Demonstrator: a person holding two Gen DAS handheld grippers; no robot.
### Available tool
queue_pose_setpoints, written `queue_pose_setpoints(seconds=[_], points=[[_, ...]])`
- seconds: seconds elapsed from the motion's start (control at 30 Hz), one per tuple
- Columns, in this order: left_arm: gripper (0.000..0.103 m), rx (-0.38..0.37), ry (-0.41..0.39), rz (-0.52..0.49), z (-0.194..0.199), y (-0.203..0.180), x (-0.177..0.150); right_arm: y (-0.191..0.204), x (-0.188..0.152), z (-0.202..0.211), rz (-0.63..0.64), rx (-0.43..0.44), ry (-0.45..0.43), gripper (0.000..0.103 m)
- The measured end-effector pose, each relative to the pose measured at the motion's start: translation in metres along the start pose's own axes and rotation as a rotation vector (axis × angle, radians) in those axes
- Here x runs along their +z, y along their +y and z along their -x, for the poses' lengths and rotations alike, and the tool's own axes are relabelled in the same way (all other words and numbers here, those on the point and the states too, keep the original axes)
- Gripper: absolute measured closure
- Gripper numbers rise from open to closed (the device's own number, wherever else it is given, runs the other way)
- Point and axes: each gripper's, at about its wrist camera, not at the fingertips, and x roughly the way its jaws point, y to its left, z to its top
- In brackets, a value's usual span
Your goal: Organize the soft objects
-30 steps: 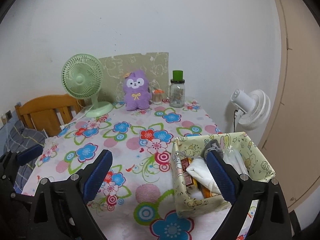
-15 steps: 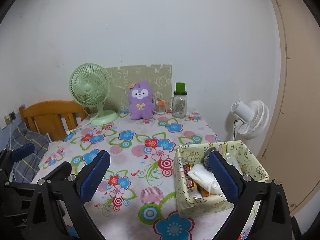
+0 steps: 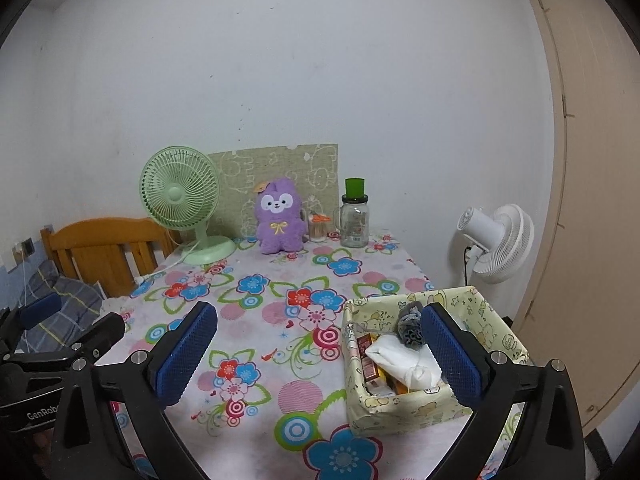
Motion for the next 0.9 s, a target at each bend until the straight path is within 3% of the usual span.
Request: queue_pose_setpoints(seconds=[0.33,0.9], points=[[0.0,-0.03,-0.009,0.005,0.004,-0.0022,0.0007,0.001,-0.002,-0.0009,0.005,0.006,0.007,0.0],[0.0,-0.018,-0.01,0.001,0.0021,-0.0056,0.0015,0.0,-0.0034,-0.0081,-0.004,-0.001,0.024,0.0]])
